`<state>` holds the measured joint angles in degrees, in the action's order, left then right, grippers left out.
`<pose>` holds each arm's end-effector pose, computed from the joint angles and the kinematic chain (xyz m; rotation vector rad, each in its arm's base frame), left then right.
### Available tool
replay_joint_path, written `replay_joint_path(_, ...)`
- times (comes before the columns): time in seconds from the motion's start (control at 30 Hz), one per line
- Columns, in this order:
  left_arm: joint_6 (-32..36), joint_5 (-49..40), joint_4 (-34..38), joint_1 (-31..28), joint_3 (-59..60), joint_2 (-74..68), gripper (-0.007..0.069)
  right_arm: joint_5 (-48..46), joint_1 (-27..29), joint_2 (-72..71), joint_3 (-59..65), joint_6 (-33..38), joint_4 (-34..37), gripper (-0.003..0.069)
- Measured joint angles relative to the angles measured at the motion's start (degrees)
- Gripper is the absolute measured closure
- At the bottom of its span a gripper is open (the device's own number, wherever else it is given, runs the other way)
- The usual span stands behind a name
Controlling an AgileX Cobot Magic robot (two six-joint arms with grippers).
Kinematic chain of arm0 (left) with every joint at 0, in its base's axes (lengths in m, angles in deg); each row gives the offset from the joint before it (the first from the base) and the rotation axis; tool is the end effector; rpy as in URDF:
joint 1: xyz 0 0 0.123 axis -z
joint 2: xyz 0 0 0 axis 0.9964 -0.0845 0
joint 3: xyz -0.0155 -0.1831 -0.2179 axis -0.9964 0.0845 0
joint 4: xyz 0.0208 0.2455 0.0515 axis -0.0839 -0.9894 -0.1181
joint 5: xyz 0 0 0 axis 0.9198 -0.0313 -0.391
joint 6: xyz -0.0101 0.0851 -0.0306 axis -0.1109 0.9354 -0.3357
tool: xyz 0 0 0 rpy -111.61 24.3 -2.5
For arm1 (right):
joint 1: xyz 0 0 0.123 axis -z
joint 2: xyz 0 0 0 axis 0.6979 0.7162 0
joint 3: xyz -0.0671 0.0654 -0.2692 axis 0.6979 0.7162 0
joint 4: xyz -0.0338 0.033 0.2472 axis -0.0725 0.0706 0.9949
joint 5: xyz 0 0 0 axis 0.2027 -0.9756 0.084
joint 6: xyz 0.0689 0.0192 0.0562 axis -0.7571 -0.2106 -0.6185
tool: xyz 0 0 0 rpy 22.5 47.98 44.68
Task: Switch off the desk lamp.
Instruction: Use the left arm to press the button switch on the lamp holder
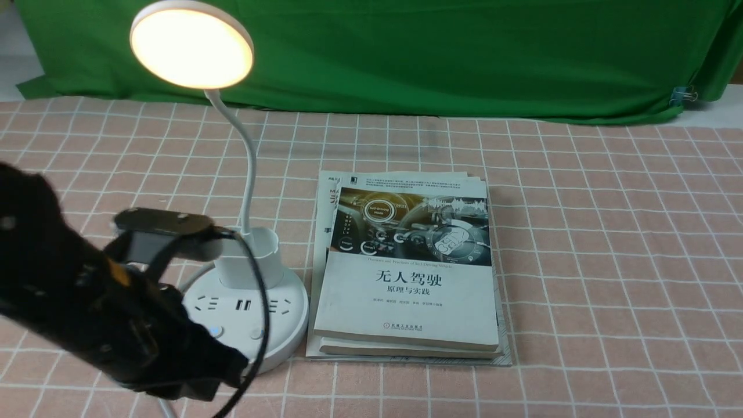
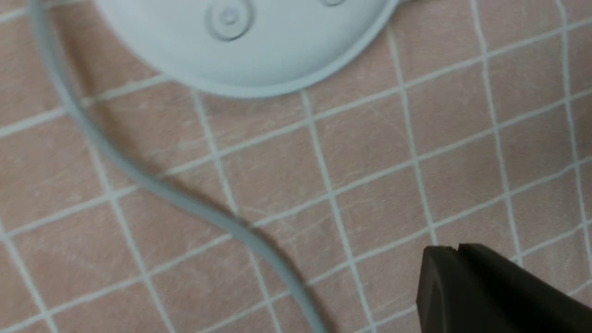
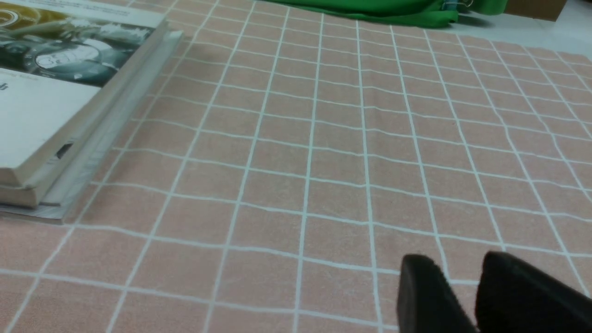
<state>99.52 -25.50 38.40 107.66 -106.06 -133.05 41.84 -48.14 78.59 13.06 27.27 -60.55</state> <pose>0.2090 -0.1076 0.2548 0.6505 2.7987 -0.3791 0.0559 0.0023 0.1876 -0.1420 1.7195 -0.0477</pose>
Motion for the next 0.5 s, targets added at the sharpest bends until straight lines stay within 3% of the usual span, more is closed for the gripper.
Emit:
replay_joint_path(0.2,-2.96,0.86,-7.17,6.27,-9.25,-9.78,0.0621,0.0,0.0,0.0,0.0,0.0,0.0,0.0419)
replay_joint_path(0.5,-4.32,1.89,-10.12,1.91,-12.87,-16.89,0.0621,0.0,0.0,0.0,0.0,0.0,0.0,0.0419)
